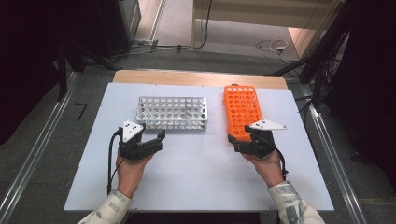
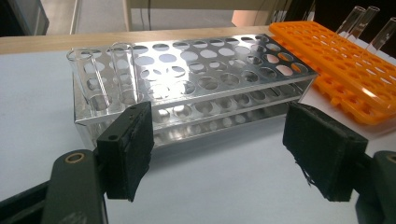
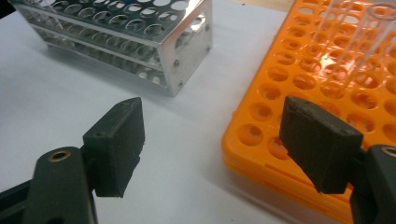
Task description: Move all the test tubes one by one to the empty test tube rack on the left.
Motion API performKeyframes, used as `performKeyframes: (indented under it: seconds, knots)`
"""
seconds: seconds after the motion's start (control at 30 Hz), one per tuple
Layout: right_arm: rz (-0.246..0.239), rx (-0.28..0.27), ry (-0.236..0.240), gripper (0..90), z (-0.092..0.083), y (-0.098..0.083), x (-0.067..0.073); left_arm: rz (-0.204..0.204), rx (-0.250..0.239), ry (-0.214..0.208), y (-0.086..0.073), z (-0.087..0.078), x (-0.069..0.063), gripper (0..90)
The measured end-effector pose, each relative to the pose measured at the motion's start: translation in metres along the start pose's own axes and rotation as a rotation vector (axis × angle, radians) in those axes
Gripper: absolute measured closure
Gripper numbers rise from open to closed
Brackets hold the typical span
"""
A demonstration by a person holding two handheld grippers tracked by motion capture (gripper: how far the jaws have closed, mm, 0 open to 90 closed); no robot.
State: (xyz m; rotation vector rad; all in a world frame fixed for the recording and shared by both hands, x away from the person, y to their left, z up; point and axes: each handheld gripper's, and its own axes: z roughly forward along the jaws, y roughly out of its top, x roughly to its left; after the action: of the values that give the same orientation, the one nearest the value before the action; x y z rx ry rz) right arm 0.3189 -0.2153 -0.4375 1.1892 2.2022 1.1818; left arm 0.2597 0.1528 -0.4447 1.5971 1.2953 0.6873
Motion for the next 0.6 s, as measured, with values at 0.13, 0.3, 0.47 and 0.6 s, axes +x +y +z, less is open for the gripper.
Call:
performKeyframes:
  seconds: [0.13, 0.3, 0.47, 0.6]
  knots:
    - [0.020, -0.006, -0.024, 21.4, -0.001, 0.000, -0.007, 0.004, 0.001, -0.004, 0.000, 0.000, -0.001, 24.6]
    - [0.050, -0.019, -0.069, 23.1, 0.000, 0.001, -0.016, 0.008, 0.004, -0.004, -0.001, 0.001, -0.002, 24.6]
    - [0.079, -0.022, -0.142, 25.7, 0.007, 0.005, -0.021, 0.012, 0.006, -0.006, -0.001, 0.002, -0.003, 24.7]
    - [0.082, -0.011, -0.197, 30.3, 0.018, 0.008, -0.024, 0.011, 0.007, -0.005, -0.001, 0.003, -0.003, 24.8]
